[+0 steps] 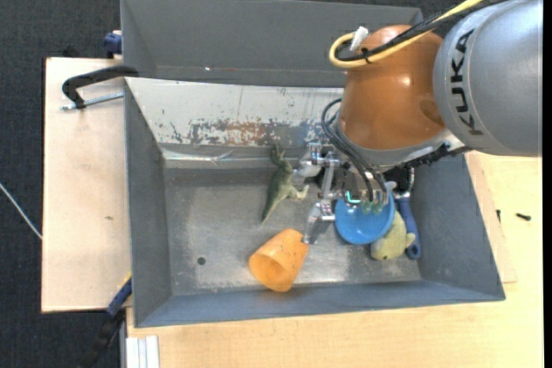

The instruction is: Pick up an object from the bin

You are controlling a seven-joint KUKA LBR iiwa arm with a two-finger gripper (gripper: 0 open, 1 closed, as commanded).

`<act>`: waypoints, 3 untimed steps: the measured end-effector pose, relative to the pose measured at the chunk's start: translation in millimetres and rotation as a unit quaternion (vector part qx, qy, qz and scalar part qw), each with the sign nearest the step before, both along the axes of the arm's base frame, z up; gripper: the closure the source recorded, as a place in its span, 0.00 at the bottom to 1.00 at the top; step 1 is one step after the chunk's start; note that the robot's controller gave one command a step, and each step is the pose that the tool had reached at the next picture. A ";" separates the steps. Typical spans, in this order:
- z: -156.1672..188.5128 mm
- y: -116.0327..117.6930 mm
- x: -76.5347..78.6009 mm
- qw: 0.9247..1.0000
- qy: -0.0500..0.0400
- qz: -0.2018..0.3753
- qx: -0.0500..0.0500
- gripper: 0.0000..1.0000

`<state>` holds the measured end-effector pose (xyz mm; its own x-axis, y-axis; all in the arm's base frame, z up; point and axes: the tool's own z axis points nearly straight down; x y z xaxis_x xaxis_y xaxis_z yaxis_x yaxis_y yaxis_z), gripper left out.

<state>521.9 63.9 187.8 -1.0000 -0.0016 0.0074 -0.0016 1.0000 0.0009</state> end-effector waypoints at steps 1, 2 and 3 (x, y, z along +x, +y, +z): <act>-62.1 29.8 -3.3 1.000 -0.018 0.022 0.004 0.00; -65.5 27.6 -6.2 0.993 -0.014 0.117 0.001 0.00; -80.9 21.9 -7.4 0.985 -0.005 0.175 0.001 0.00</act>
Offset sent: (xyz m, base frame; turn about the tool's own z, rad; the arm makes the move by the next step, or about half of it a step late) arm -0.0180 0.0397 -0.1120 -0.0583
